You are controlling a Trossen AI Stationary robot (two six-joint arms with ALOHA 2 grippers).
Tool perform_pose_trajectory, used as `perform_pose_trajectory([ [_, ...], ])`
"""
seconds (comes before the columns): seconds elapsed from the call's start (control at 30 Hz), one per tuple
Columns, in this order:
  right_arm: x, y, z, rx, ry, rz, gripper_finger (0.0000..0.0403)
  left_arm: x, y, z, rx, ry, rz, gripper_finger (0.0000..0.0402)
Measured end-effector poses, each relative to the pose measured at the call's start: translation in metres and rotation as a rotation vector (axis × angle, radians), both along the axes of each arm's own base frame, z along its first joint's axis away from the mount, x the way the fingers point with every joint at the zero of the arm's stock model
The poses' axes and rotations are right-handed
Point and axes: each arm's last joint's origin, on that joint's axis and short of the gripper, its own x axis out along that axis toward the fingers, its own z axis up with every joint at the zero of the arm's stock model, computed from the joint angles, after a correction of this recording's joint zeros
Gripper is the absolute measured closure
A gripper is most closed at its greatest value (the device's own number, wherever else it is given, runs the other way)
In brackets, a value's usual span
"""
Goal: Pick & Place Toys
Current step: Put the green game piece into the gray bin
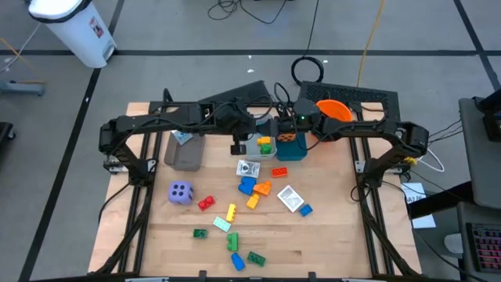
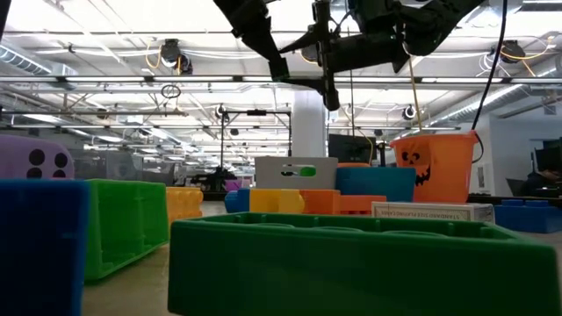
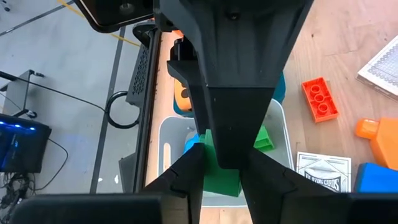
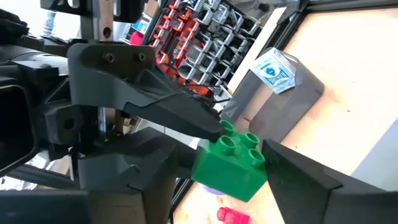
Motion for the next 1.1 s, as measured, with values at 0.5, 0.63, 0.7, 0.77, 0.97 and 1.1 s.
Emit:
perform_pose_trajectory([
  [0.5, 0.0, 0.0, -0.001, -0.021, 0.01, 0.002, 0.0243, 0.0, 0.0, 0.0, 0.004, -0.005, 0.004, 0.0301],
  [0.63, -0.001, -0.003, -0.001, -0.036, 0.008, 0.001, 0.0247, 0.001, 0.001, 0.001, 0.001, -0.015, 0.011, 0.0282],
  [0.7, -0.001, -0.003, -0.001, -0.045, 0.007, -0.001, 0.0254, 0.001, 0.001, 0.001, 0.003, -0.017, 0.01, 0.0272],
  [0.77, -0.002, -0.006, 0.0, -0.056, 0.006, -0.004, 0.0259, 0.001, 0.001, 0.001, 0.003, -0.018, 0.009, 0.0262],
  [0.97, -0.006, -0.016, -0.002, -0.058, 0.02, -0.035, 0.0257, -0.003, 0.0, 0.008, -0.013, -0.054, 0.031, 0.0231],
  [1.1, -0.01, -0.023, -0.004, -0.084, 0.036, -0.037, 0.026, -0.004, 0.0, 0.01, -0.013, -0.063, 0.035, 0.0214],
])
